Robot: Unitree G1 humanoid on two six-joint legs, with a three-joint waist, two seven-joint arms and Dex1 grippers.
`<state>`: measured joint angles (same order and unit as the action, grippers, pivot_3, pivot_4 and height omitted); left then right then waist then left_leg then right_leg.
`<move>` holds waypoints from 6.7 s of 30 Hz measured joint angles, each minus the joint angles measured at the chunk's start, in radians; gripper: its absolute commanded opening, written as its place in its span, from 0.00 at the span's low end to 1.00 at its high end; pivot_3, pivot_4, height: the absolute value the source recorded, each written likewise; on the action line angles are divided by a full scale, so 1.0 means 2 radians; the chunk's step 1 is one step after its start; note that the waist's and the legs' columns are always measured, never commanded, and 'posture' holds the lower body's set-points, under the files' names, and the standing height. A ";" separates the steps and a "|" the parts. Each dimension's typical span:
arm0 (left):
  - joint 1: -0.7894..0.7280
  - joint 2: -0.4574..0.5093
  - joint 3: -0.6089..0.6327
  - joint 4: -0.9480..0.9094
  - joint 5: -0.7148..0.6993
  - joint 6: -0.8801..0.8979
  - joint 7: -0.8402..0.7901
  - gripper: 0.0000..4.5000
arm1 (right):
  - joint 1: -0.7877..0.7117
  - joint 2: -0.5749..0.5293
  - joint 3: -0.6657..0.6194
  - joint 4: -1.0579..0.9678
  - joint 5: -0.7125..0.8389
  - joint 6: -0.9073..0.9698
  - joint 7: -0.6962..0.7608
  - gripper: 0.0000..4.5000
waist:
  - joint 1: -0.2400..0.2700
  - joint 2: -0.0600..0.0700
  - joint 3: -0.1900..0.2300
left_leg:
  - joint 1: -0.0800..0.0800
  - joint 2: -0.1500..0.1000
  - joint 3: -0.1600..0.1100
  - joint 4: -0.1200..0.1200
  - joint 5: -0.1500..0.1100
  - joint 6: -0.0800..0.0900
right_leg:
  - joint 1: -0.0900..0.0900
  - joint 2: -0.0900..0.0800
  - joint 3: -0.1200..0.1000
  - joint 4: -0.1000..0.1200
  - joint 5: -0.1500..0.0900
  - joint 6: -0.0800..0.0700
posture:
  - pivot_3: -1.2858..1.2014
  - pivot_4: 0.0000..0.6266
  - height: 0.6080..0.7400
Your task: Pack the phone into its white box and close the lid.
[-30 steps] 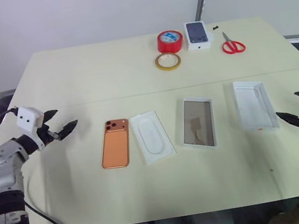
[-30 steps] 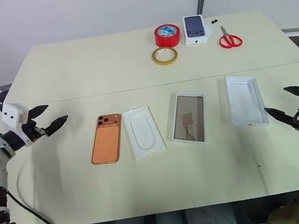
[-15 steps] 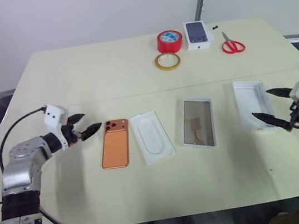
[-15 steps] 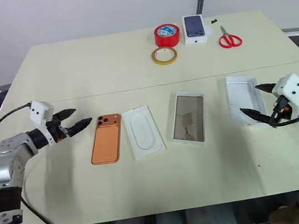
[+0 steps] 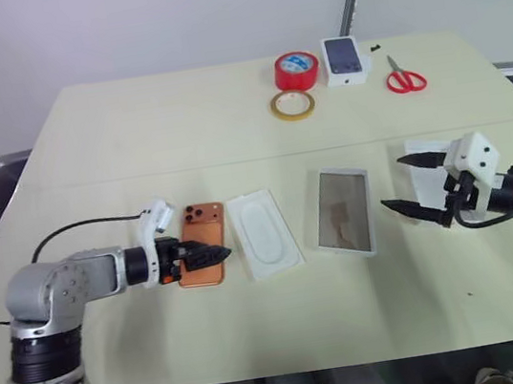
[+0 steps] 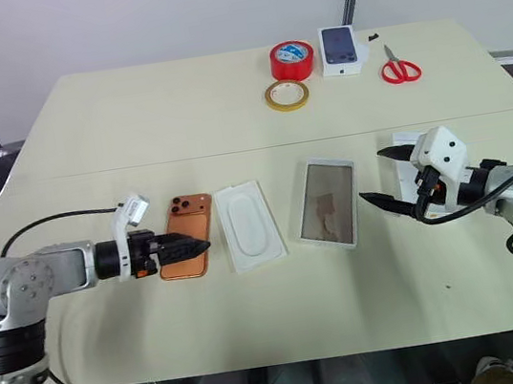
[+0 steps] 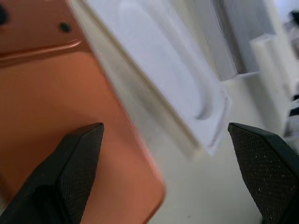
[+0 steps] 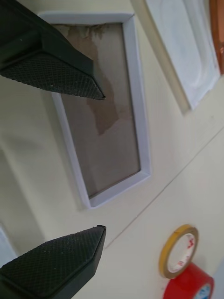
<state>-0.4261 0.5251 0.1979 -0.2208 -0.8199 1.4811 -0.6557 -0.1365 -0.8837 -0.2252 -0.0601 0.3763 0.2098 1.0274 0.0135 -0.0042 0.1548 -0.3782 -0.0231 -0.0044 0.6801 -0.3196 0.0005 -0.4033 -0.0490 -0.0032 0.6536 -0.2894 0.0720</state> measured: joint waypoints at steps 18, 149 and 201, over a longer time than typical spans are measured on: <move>-0.012 -0.095 0.016 0.006 0.002 0.062 0.095 1.00 | -0.004 0.011 0.008 0.004 -0.006 -0.006 -0.012 1.00 | -0.002 0.000 0.000 | 0.002 0.000 0.000 0.000 0.000 -0.001 | 0.001 0.001 0.000 0.001 0.000 0.000 | 0.52 0.24 1.00; 0.031 0.029 -0.045 0.084 0.153 -0.441 -0.037 0.85 | -0.127 0.152 0.248 0.030 -0.187 -0.041 -0.069 0.01 | -0.002 -0.003 0.003 | -0.005 0.000 -0.001 -0.001 0.001 -0.002 | -0.005 0.000 0.000 0.000 0.000 0.000 | 0.52 0.24 1.00; 0.006 0.059 0.031 0.133 0.043 -0.076 -0.004 0.85 | -0.316 0.342 0.406 0.112 -0.290 0.192 -0.058 0.01 | -0.016 0.001 -0.003 | -0.005 -0.001 -0.001 0.001 0.002 -0.003 | -0.008 0.000 0.000 0.006 0.000 0.000 | 0.52 0.24 1.00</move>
<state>-0.4145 0.6437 0.2599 0.0462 -0.7330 1.3295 -0.6637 -0.7690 -0.2001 0.5872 0.1636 -0.2031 0.5942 0.9106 -0.0189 -0.0026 0.1487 -0.3875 -0.0246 -0.0057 0.6822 -0.3156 -0.0063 -0.4196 -0.0486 -0.0033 0.6664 -0.2892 0.0715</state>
